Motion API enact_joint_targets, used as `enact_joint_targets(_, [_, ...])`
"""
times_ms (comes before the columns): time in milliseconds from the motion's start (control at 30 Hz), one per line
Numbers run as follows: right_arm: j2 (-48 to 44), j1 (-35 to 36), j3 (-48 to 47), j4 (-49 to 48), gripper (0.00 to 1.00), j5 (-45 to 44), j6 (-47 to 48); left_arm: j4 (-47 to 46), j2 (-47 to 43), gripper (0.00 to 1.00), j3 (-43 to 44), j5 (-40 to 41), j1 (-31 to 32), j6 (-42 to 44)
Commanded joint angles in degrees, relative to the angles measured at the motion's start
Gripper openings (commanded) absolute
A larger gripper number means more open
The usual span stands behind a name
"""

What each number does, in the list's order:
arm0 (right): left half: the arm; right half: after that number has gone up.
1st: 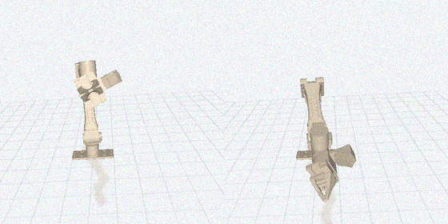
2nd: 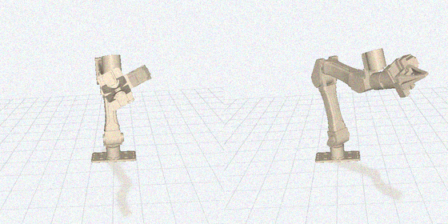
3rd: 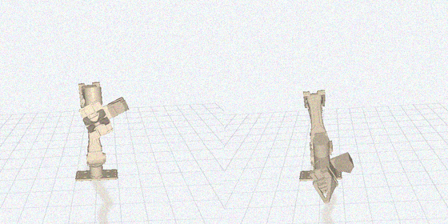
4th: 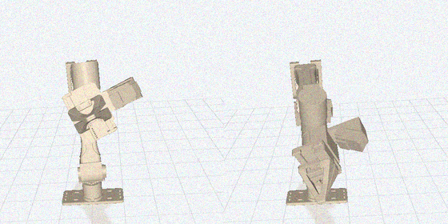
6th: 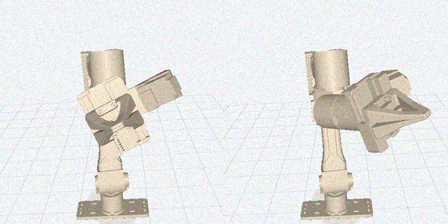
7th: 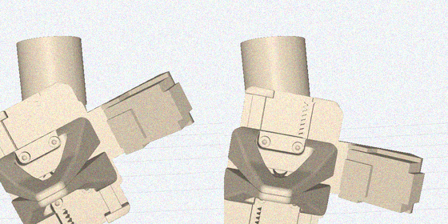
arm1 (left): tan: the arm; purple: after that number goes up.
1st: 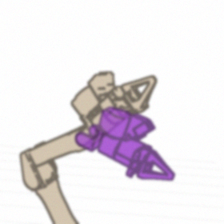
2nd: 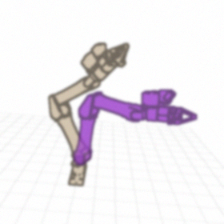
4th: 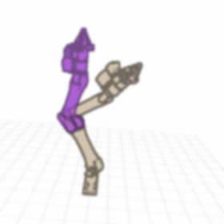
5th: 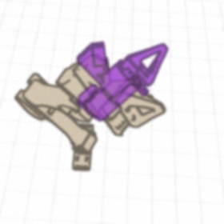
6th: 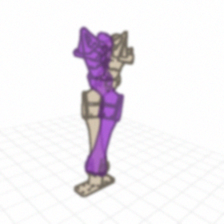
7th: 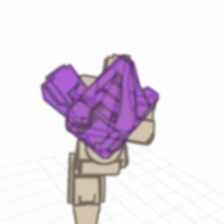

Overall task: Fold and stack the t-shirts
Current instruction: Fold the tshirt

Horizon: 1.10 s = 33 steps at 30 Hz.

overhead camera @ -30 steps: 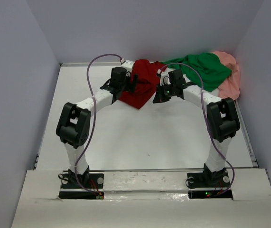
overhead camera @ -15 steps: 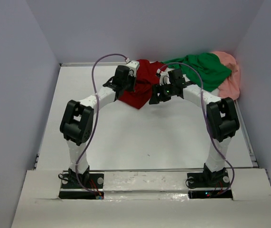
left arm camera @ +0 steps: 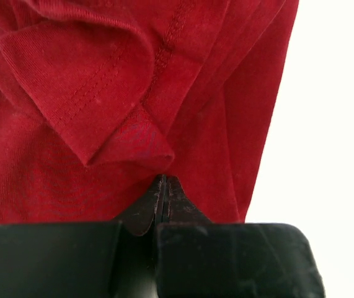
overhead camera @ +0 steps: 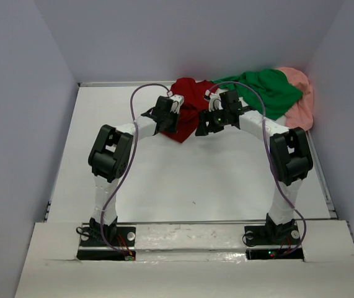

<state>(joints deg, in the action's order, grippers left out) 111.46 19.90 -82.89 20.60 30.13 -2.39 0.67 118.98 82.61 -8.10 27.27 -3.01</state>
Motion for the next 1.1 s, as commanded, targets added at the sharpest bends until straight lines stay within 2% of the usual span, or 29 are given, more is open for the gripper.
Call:
enact_joint_targets(0, [-2.12,-0.21,-2.45,-0.47,0.72,0.1,0.37,-2.42,-2.35,0.0,0.8,-1.31,0.24,-0.95])
enact_joint_targets(233, [-3.53,-0.21,-1.92,-0.47,0.71,0.37,0.46,-5.58,-0.5,0.0,2.91,0.54,0.59,0.1])
enact_joint_targets(533, [-5.81,-0.21,-1.13,-0.47,0.7,0.72,0.37,-10.24,4.24,0.0,6.77,9.92,0.86,4.22])
enact_joint_targets(733, [-6.25,-0.21,-0.6,-0.47,0.7,1.25,0.2,-9.02,8.37,0.0,13.45,12.22,1.21,5.38])
enact_joint_targets(933, [-6.61,-0.21,-0.17,-0.47,0.69,2.04,-0.16,-12.27,9.16,0.0,17.23,18.46,1.56,5.64])
enact_joint_targets(1067, [-6.61,-0.21,0.01,-0.39,0.69,2.21,-0.33,-12.62,10.13,0.0,22.67,21.89,1.65,6.87])
